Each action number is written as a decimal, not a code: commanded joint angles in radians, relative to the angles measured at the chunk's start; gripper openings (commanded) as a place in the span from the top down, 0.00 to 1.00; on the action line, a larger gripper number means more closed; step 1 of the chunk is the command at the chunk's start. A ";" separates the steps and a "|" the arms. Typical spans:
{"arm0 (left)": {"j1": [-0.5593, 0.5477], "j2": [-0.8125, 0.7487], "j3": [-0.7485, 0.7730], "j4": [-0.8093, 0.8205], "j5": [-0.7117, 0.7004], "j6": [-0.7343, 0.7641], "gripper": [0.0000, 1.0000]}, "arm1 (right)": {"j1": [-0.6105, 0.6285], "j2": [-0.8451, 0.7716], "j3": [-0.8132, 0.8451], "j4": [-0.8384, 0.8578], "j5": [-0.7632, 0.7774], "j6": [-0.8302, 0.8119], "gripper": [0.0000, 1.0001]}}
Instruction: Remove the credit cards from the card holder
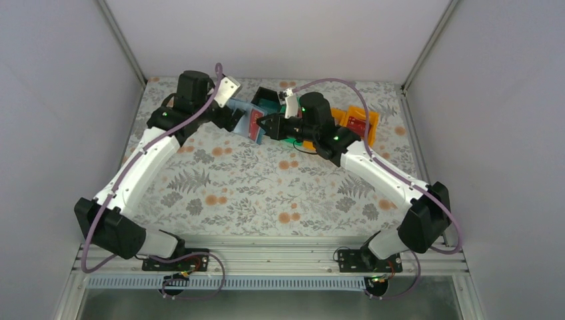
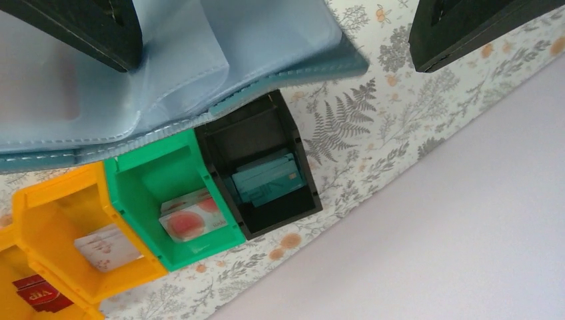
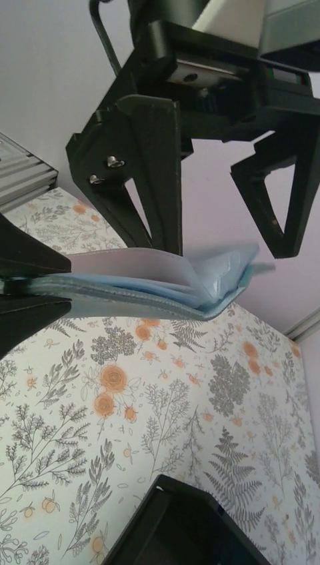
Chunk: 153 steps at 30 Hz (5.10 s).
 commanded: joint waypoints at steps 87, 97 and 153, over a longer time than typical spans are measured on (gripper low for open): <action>0.109 0.052 -0.026 0.001 0.194 -0.023 0.00 | -0.008 -0.004 0.146 -0.123 -0.047 -0.279 0.96; 0.127 -0.014 -0.039 -0.040 0.539 0.006 0.00 | -0.014 -0.026 0.149 -0.136 -0.079 -0.342 0.96; 0.082 0.032 -0.006 -0.005 0.435 0.045 0.00 | -0.025 0.002 0.160 -0.064 -0.228 -0.254 0.96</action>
